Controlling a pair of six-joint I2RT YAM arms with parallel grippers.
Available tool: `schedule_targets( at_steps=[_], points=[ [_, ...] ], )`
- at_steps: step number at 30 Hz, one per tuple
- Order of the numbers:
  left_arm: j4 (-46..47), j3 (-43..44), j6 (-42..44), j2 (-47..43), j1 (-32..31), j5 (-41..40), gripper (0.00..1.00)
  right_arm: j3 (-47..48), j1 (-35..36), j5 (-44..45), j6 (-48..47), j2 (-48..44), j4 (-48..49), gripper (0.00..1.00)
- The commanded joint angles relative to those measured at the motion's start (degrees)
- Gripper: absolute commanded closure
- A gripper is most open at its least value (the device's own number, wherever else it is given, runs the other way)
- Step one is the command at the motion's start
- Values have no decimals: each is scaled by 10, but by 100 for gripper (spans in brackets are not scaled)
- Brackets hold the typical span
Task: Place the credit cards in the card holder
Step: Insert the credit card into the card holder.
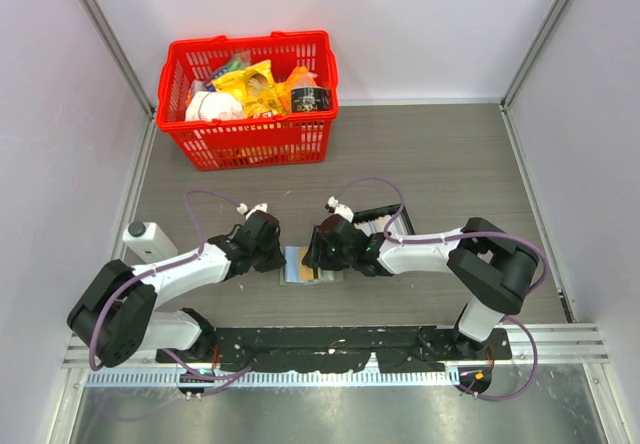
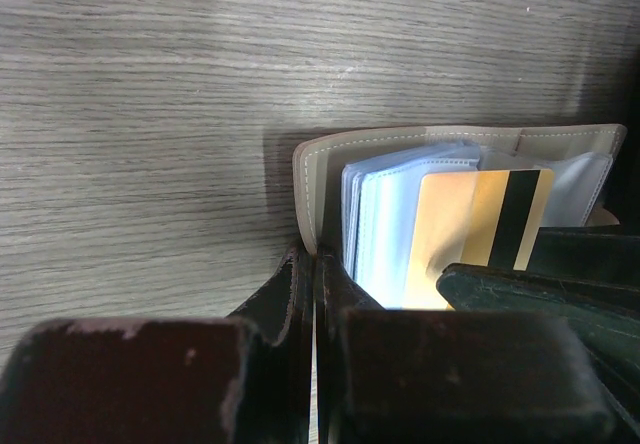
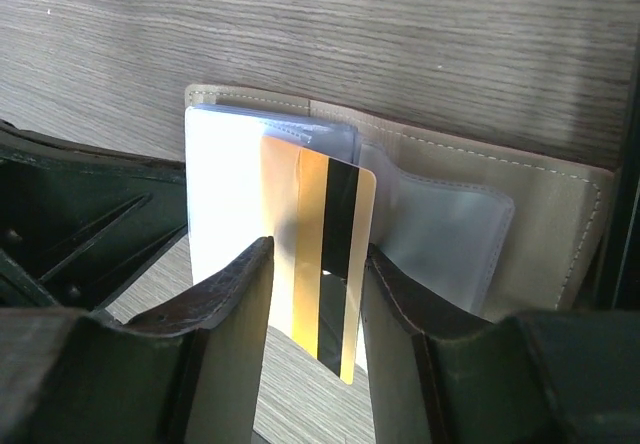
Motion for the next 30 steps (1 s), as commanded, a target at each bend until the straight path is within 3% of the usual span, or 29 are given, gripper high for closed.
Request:
schedule_targets(
  at_steps=[1, 12, 25, 30],
  points=[
    [-39, -28, 12, 36, -1, -15, 100, -9, 3, -11, 0, -26, 8, 55],
    [-17, -32, 9, 37, -1, 7, 100, 21, 10, -92, 9, 31, 54, 54],
    [-27, -36, 9, 32, -1, -6, 100, 36, 5, 15, -7, -2, -72, 54],
    [-24, -36, 8, 28, -1, -2, 100, 45, 6, -10, -17, 7, -70, 57]
  ],
)
